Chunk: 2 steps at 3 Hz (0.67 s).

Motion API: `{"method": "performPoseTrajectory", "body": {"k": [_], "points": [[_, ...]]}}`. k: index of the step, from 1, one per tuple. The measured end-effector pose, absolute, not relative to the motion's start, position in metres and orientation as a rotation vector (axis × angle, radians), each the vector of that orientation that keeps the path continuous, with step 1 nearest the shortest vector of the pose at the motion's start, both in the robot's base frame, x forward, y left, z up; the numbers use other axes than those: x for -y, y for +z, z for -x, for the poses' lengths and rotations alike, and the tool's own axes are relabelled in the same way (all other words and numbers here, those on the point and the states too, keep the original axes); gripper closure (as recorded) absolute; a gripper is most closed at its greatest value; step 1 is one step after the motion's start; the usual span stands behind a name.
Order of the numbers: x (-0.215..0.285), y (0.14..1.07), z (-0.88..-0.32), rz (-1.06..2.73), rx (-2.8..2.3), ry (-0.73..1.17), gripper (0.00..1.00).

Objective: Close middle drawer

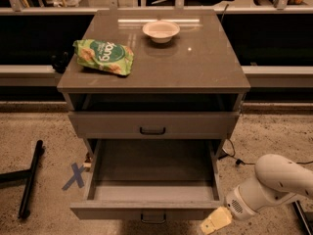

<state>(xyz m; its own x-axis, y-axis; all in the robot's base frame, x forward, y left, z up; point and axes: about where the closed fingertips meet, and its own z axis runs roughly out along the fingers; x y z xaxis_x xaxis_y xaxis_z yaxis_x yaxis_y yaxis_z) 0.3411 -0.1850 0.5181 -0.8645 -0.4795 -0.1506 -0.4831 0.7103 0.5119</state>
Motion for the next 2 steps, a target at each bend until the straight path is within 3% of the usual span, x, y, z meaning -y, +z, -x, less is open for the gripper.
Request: {"method": "performPoseTrajectory", "body": {"k": [2], "points": [[0.182, 0.463, -0.344, 0.762, -2.965, 0.979, 0.0]]}}
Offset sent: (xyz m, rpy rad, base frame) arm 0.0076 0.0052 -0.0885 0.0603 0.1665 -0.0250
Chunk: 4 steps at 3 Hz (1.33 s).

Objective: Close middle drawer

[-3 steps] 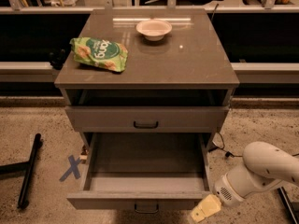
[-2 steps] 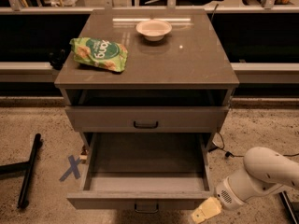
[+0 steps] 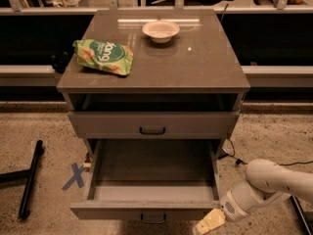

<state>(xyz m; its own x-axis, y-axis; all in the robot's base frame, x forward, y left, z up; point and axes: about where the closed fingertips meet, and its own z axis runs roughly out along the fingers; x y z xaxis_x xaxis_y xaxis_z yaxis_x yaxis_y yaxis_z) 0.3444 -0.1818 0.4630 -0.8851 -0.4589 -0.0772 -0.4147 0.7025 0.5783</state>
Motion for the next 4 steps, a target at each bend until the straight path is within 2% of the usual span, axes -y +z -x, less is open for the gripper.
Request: {"method": "performPoseTrajectory", "body": {"k": [1, 3, 4], "points": [[0.181, 0.441, -0.346, -0.69, 2.808, -0.966, 0.14], [0.168, 0.424, -0.369, -0.765, 2.916, -0.961, 0.61], [0.161, 0.419, -0.393, -0.822, 3.044, -0.897, 0.84]]}}
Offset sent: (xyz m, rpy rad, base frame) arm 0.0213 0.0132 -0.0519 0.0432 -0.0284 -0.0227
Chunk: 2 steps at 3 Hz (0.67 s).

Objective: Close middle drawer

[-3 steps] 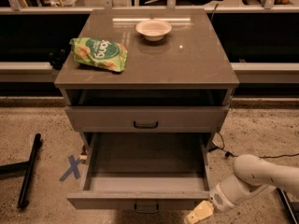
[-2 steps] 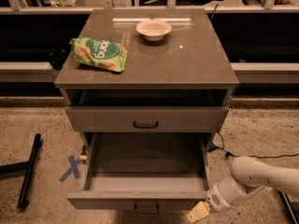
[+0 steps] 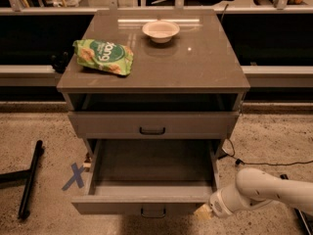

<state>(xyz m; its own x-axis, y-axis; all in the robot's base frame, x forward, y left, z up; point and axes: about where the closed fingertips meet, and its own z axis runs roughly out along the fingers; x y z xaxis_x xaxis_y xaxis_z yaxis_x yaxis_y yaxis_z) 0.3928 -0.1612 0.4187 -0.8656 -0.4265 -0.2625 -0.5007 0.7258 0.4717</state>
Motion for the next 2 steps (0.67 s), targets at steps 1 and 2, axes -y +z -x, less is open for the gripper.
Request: {"method": "performPoseTrajectory", "body": {"k": [1, 2], "points": [[0.158, 0.402, -0.427, 0.717, -2.722, 0.69, 1.0], [0.16, 0.402, -0.442, 0.687, -2.686, 0.645, 1.0]]}}
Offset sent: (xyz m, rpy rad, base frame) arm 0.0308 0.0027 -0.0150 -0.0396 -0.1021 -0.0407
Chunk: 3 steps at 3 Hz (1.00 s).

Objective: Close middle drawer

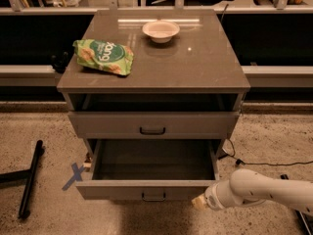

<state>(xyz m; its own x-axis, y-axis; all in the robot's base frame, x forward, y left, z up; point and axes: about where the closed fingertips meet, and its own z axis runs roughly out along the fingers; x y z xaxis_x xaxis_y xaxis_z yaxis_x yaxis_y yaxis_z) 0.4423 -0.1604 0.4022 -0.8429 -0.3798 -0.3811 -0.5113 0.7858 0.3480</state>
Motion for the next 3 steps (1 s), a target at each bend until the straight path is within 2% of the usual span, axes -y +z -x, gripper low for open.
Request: {"method": "performPoseTrajectory", "body": {"k": [1, 3], "points": [[0.16, 0.402, -0.442, 0.687, -2.686, 0.645, 1.0], [0.169, 0.383, -0.484, 0.586, -2.66, 0.531, 1.0]]}}
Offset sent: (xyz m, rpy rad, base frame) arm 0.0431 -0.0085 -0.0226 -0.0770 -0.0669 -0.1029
